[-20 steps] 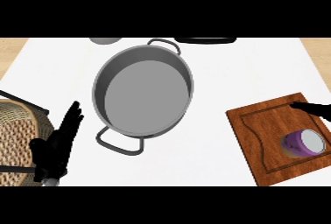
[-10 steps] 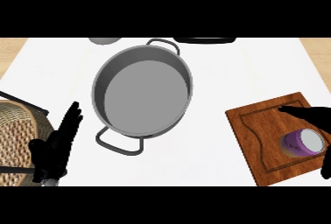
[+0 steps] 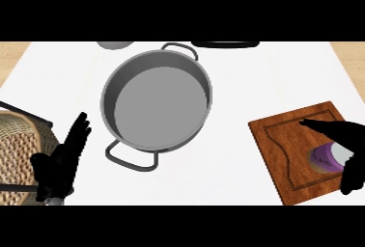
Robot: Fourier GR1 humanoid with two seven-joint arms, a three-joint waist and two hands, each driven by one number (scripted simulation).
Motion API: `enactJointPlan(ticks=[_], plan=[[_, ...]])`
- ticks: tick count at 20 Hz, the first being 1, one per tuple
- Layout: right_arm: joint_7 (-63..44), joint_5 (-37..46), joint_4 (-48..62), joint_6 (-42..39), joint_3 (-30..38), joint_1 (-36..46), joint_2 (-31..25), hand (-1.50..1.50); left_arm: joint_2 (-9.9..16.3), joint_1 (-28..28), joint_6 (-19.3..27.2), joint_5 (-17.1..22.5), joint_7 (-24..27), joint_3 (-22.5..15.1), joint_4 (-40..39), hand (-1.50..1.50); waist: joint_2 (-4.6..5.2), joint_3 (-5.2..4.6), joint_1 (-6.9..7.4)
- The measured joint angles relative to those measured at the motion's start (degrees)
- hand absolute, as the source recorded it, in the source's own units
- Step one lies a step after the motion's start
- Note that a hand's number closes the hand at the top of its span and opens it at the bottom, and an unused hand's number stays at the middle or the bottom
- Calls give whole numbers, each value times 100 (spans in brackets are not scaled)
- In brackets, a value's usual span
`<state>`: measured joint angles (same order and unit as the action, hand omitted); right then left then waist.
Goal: Pick the can from the cutting board and place it in the pot
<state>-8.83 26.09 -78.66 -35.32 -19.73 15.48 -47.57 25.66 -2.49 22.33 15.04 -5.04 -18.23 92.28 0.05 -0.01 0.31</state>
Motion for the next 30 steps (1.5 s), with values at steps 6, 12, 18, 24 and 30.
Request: enactJointPlan(ticks=[6,12,18,24,30], plan=[[260,249,335,2,-79,83,117,150,-7,6,40,-90,39,-15,-23,0,-5,5,3],[845,592,489,199,-203,178,145,150,-14,9,24,-86,42,-4,-24,0,-24,-10,3],[827,702,491,191,-185,304,367,150,-6,-11,-3,-37,21,13,5,0,-19,-15,-10],[-662,974,-145,587,-878,760,2396,150,-74,388,33,-228,-19,-211,-190,0,2,-61,331],[-2472,1581,-348,1200,-1525,1310,3959,150,-104,635,26,-372,-40,-384,-416,0,-51,-74,505]])
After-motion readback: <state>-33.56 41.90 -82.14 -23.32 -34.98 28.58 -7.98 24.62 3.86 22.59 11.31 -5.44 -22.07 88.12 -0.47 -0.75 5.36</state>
